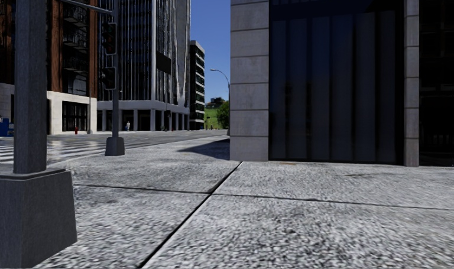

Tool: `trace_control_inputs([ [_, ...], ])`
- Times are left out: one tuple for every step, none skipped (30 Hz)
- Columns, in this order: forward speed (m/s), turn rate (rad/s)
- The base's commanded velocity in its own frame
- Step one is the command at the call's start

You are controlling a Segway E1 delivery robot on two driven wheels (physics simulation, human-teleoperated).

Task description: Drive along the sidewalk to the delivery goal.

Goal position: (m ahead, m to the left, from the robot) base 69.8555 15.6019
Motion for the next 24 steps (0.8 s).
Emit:
trace_control_inputs([
  [2.00,0.33],
  [2.00,0.33],
  [2.00,0.33],
  [2.00,0.33],
  [2.00,0.33],
  [2.00,0.33],
  [2.00,0.33],
  [2.00,0.33],
  [2.00,0.33],
  [2.00,0.33],
  [2.00,0.33],
  [2.00,0.33],
  [2.00,0.33],
  [2.00,0.33],
  [2.00,0.33],
  [2.00,0.33],
  [2.00,0.33],
  [2.00,0.33],
  [2.00,0.33],
  [2.00,0.33],
  [2.00,0.33],
  [2.00,0.33],
  [2.00,0.33],
  [2.00,0.33],
])
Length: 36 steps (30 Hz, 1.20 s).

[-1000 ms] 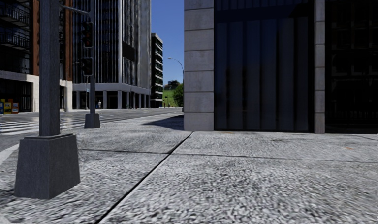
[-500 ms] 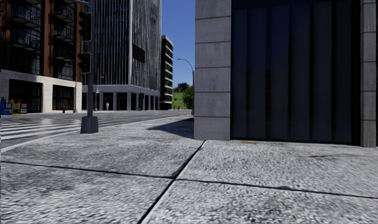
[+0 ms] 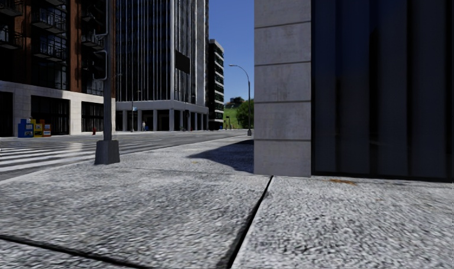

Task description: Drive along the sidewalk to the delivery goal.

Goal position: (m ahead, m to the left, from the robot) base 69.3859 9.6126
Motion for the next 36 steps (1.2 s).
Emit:
trace_control_inputs([
  [2.00,0.33],
  [2.00,0.33],
  [2.00,0.33],
  [2.00,0.12],
  [2.00,0.12],
  [2.00,0.04],
  [2.00,0.00],
  [2.00,0.00],
  [2.00,0.00],
  [2.00,0.00],
  [2.00,0.00],
  [2.00,0.09],
  [2.00,0.09],
  [2.00,0.23],
  [2.00,0.29],
  [2.00,0.30],
  [2.00,0.30],
  [2.00,0.29],
  [2.00,0.29],
  [2.00,0.21],
  [2.00,0.16],
  [2.00,0.13],
  [2.00,0.11],
  [2.00,0.04],
  [2.00,0.02],
  [2.00,0.02],
  [2.00,0.01],
  [2.00,0.00],
  [2.00,0.00],
  [2.00,0.00],
  [2.00,0.00],
  [2.00,0.00],
  [2.00,0.00],
  [2.00,0.00],
  [2.00,0.00],
  [2.00,0.00],
])
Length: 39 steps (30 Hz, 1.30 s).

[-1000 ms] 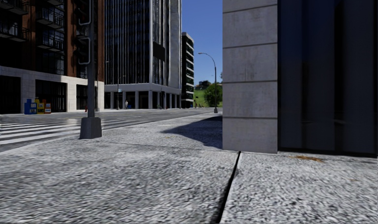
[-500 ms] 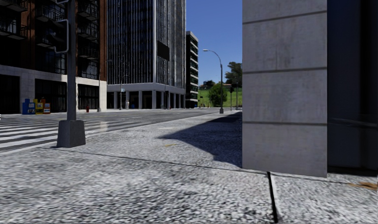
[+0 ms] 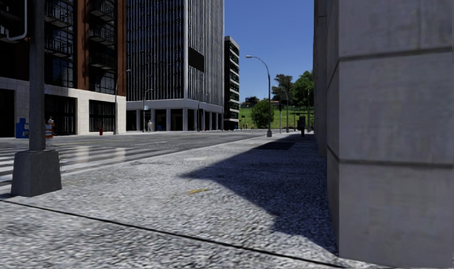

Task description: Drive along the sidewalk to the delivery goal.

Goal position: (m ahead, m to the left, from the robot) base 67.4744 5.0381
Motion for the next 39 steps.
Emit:
trace_control_inputs([
  [2.00,0.00],
  [2.00,0.00],
  [2.00,0.00],
  [2.00,0.00],
  [2.00,0.00],
  [2.00,0.00],
  [2.00,0.00],
  [2.00,0.00],
  [2.00,0.00],
  [2.00,0.00],
  [2.00,0.00],
  [2.00,0.00],
  [2.00,0.00],
  [2.00,0.00],
  [2.00,-0.06],
  [2.00,-0.22],
  [2.00,-0.29],
  [2.00,-0.29],
  [2.00,-0.32],
  [2.00,-0.33],
  [2.00,-0.33],
  [2.00,-0.33],
  [2.00,-0.33],
  [2.00,-0.33],
  [2.00,-0.33],
  [2.00,-0.33],
  [2.00,-0.33],
  [2.00,-0.30],
  [1.99,0.00],
  [1.56,0.00],
  [1.38,0.04],
  [1.33,0.24],
  [1.32,0.35],
  [1.31,0.43],
  [1.31,0.53],
  [1.31,0.53],
  [1.31,0.57],
  [1.30,0.58],
  [1.30,0.58],
])
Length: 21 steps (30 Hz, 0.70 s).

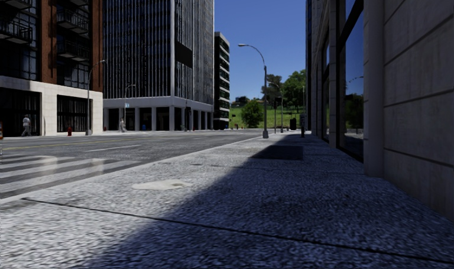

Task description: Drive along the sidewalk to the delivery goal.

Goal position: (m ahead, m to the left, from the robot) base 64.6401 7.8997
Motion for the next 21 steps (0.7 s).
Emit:
trace_control_inputs([
  [1.30,0.58],
  [1.35,0.58],
  [1.43,0.58],
  [1.43,0.58],
  [1.48,0.58],
  [1.50,0.58],
  [1.52,0.58],
  [1.52,0.58],
  [1.52,0.58],
  [1.52,0.58],
  [1.52,0.58],
  [1.52,0.58],
  [1.57,0.58],
  [1.72,0.58],
  [1.82,0.58],
  [1.90,0.58],
  [2.00,0.58],
  [2.00,0.58],
  [2.00,0.58],
  [2.00,0.58],
  [2.00,0.58],
])
